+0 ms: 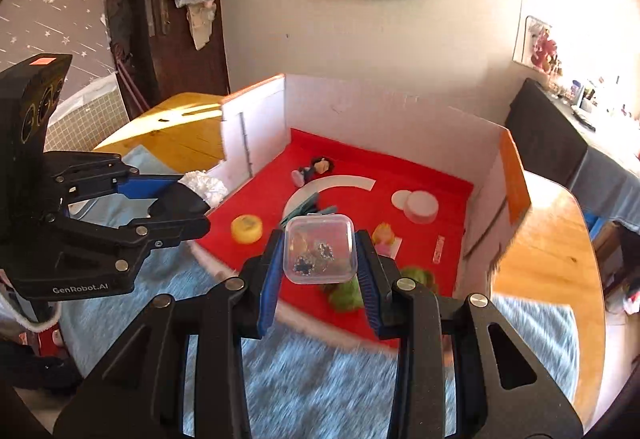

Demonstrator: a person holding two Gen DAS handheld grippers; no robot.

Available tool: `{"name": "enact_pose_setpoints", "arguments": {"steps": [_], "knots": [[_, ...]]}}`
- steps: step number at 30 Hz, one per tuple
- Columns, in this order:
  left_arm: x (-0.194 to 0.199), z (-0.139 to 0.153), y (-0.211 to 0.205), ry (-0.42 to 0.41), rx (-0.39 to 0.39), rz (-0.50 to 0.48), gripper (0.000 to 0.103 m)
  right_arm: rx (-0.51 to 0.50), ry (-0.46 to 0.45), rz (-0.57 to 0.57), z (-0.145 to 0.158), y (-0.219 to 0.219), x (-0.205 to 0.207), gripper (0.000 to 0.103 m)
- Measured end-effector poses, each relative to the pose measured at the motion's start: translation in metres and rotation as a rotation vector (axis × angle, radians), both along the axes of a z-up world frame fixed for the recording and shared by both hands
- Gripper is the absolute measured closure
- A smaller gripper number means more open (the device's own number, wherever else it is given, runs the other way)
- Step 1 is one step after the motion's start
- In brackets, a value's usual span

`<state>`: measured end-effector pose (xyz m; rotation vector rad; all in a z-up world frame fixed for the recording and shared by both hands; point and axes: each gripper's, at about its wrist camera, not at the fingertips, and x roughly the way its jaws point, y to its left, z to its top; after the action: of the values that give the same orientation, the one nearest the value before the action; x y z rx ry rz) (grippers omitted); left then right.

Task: Organize objects
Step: 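Lower the tube and plastic box onto the box floor and open both tools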

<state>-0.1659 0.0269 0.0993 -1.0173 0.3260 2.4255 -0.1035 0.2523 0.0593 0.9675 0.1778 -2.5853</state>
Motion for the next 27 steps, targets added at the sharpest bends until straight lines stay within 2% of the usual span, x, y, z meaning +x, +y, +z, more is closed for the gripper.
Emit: {"name": "enact_pose_setpoints", "arguments": {"steps": [7, 13, 17, 27], "knots": [[-0.042, -0.014, 0.013, -0.050, -0.097, -0.008, 0.063, 0.065, -0.158, -0.001, -0.014, -0.006, -0.084, 0.070], [-0.058, -0.027, 0.025, -0.068, -0.172, -0.014, 0.063, 0.101, -0.284, -0.016, -0.036, -0.005, -0.128, 0.070], [-0.066, -0.035, 0.027, -0.096, -0.187, -0.014, 0.063, 0.084, -0.334, -0.020, -0.046, -0.002, -0.142, 0.070], [-0.077, -0.047, 0.024, -0.170, -0.185, -0.005, 0.063, 0.134, -0.395, 0.013, -0.056, -0.009, -0.149, 0.070]]}}
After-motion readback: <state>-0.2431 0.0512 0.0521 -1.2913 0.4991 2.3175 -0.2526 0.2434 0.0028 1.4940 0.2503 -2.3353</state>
